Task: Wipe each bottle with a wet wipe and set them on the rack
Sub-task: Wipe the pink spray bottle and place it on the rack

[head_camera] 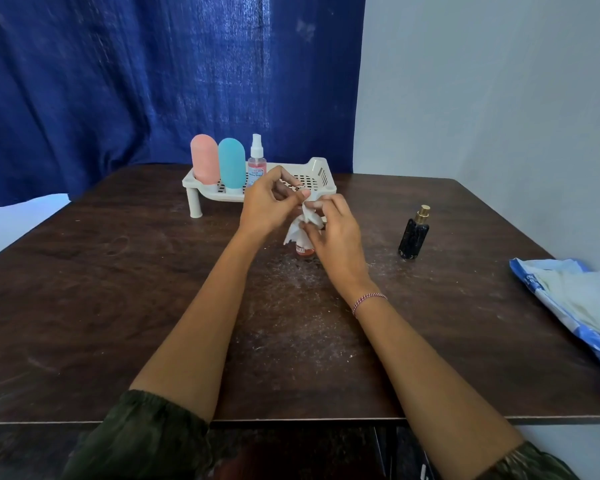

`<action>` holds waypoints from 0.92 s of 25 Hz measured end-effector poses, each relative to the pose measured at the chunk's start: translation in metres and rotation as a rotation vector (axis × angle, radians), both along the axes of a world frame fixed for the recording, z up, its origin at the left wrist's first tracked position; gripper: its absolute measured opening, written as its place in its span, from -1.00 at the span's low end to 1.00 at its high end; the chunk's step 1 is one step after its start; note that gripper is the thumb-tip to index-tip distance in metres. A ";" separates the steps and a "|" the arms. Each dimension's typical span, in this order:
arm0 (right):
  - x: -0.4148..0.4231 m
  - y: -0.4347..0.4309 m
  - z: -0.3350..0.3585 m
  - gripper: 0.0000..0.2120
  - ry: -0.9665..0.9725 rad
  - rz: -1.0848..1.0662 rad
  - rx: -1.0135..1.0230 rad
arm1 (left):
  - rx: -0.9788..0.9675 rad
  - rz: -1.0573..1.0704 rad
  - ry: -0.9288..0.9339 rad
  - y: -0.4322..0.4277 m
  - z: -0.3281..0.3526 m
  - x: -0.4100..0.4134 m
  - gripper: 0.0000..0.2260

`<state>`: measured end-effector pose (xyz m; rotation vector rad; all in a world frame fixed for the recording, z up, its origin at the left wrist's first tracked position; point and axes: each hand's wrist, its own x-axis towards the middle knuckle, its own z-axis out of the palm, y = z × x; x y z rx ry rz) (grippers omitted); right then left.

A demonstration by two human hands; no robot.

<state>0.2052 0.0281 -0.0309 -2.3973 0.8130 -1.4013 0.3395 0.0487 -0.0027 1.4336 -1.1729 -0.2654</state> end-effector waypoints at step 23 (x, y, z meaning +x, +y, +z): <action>-0.008 -0.014 -0.001 -0.78 -0.099 0.138 0.144 | 0.023 -0.020 0.112 -0.003 -0.003 0.004 -0.85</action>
